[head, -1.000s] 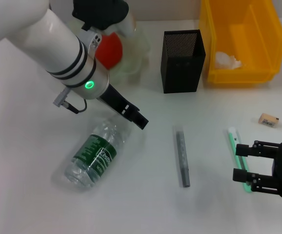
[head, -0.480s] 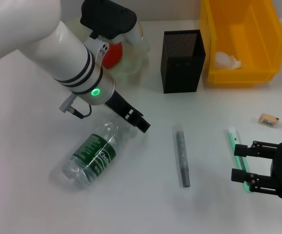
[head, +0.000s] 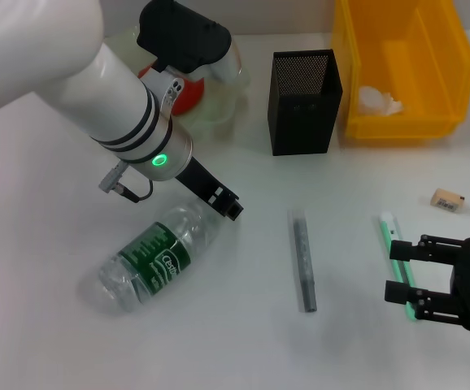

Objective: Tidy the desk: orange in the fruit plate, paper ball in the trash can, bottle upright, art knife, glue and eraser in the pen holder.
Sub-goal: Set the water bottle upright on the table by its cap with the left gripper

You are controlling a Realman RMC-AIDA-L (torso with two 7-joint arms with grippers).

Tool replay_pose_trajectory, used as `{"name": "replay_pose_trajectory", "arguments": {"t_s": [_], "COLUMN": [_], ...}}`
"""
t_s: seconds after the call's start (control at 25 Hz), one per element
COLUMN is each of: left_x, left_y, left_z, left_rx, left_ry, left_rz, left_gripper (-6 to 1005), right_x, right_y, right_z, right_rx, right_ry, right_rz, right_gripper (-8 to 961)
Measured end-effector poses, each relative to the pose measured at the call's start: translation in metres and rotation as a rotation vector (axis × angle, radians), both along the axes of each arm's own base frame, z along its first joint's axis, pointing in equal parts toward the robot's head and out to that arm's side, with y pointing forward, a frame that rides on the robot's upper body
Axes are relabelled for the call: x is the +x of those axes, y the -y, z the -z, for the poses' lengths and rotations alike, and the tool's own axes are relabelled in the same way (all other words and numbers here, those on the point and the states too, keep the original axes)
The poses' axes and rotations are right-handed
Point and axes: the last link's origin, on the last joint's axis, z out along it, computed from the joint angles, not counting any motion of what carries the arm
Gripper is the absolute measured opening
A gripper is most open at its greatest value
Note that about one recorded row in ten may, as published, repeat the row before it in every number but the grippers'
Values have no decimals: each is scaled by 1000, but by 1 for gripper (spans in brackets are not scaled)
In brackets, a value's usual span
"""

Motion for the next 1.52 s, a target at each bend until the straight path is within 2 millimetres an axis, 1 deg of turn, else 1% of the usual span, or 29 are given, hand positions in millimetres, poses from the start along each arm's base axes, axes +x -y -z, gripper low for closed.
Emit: {"name": "replay_pose_trajectory", "arguments": {"t_s": [0.12, 0.16, 0.2, 0.24, 0.28, 0.32, 0.36, 0.48, 0.56, 0.64, 0.68, 0.72, 0.76, 0.88, 0.92, 0.96, 1.12, 1.16, 1.24, 1.36, 1.4, 1.44, 1.52], "left_x": [2, 4, 9, 9, 12, 13, 13, 14, 8, 4, 4, -1, -1, -13, -22, -22, -41, -41, -50, -54, -59, -69, -76], "left_y": [3, 5, 8, 8, 10, 16, 16, 23, 31, 34, 34, 37, 37, 41, 43, 43, 46, 46, 48, 49, 49, 51, 53], "left_z": [-2, -4, -11, -11, -16, -27, -27, -43, -58, -66, -66, -76, -76, -90, -96, -96, -102, -102, -100, -98, -96, -92, -90], "left_rx": [4, 11, 32, 32, 48, 78, 78, 112, 127, 138, 138, 154, 154, 190, 217, 217, 267, 267, 293, 309, 322, 351, 375], "left_ry": [15, 31, 71, 71, 95, 147, 147, 228, 340, 402, 402, 483, 483, 588, 637, 637, 739, 739, 836, 871, 892, 931, 955], "left_rz": [11, 18, 37, 37, 50, 71, 71, 105, 128, 143, 143, 168, 168, 193, 195, 195, 200, 200, 230, 249, 258, 293, 337], "left_gripper": [430, 430, 430, 430, 430, 431, 431, 431, 431, 431, 431, 431, 431, 430, 430, 431, 430, 430, 430, 431, 431, 431, 431], "right_x": [0, 0, 0, 0, 1, 1, 1, 0, -1, -2, -2, -3, -3, -5, -6, -6, -9, -9, -10, -12, -13, -13, -14], "right_y": [0, 0, 0, 0, 0, 0, 0, 0, -1, -1, -1, -3, -3, -6, -8, -8, -12, -12, -13, -14, -15, -15, -16], "right_z": [0, 0, -1, -1, -1, -1, -1, -1, -1, 0, 0, -1, -1, -1, -1, -1, -1, -1, -1, 0, 0, 0, 1], "right_rx": [0, 2, 8, 8, 12, 16, 16, 15, 20, 21, 21, 24, 24, 30, 39, 39, 52, 52, 54, 59, 66, 66, 72], "right_ry": [-1, -2, -5, -5, -7, -11, -11, -21, -33, -39, -39, -45, -45, -55, -65, -65, -91, -91, -94, -106, -115, -115, -130], "right_rz": [-1, -1, 5, 5, 8, 13, 13, 14, 17, 18, 18, 21, 21, 22, 25, 25, 33, 33, 32, 36, 39, 39, 47], "right_gripper": [661, 661, 661, 661, 661, 662, 662, 662, 662, 662, 662, 662, 662, 662, 663, 663, 663, 663, 663, 663, 663, 663, 664]}}
